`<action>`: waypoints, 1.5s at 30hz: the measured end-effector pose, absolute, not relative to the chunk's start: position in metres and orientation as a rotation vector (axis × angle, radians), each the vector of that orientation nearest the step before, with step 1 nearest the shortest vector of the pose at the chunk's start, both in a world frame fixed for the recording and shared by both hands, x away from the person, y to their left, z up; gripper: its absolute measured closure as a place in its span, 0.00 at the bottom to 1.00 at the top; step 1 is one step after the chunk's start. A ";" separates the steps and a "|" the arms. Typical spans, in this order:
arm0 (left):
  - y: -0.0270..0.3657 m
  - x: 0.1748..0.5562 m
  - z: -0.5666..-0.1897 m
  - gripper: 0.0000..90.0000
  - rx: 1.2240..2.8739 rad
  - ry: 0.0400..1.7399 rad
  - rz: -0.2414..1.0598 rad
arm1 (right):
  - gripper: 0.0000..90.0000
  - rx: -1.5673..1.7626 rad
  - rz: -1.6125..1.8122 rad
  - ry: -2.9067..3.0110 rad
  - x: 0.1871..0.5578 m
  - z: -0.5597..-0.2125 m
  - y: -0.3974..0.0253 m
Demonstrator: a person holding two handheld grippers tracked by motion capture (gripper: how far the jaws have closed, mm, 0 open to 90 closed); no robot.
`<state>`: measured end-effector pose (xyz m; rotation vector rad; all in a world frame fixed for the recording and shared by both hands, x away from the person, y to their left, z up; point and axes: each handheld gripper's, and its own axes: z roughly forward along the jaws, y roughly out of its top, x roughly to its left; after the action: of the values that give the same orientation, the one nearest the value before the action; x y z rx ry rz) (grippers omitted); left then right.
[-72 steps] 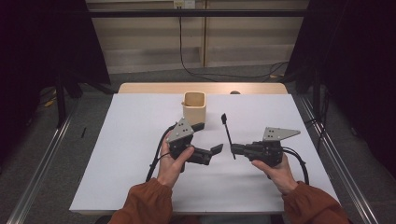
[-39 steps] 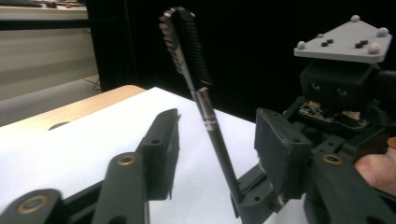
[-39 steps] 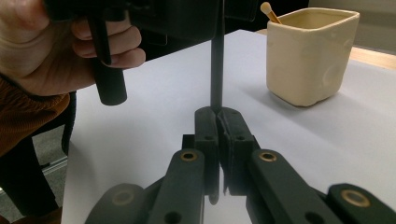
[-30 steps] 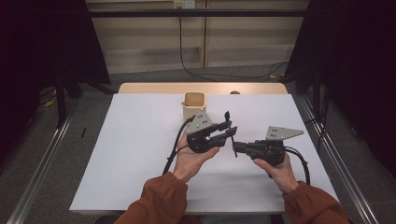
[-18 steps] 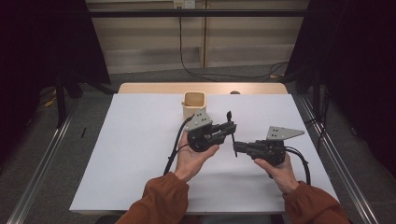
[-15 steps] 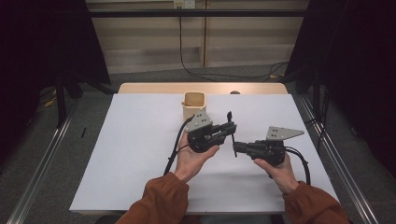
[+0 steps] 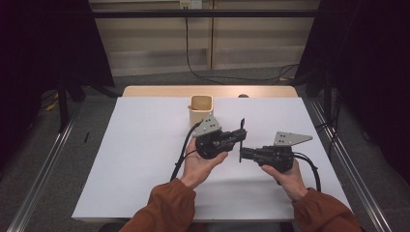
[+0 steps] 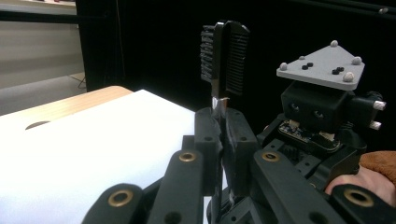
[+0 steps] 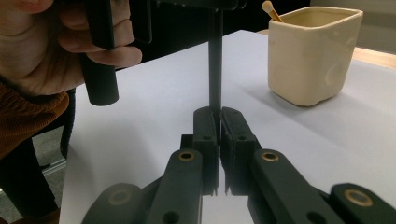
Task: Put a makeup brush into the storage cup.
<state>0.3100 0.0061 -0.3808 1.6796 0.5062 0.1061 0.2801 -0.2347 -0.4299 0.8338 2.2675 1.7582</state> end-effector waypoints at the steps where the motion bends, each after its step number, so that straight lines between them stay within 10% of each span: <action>1: 0.006 0.310 -0.381 0.95 1.682 0.504 0.107 | 0.94 0.838 1.760 2.265 0.280 -0.430 -0.235; 34: 0.011 0.313 -0.379 0.95 1.692 0.516 0.113 | 0.07 0.929 1.747 2.206 0.282 -0.428 -0.238; 45: 0.019 0.316 -0.377 0.95 1.698 0.531 0.125 | 0.06 0.965 1.701 2.208 0.281 -0.429 -0.241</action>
<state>0.3155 0.0190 -0.3766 1.6984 0.5314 0.1253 0.2814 -0.2410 -0.4286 0.9650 2.2084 1.7012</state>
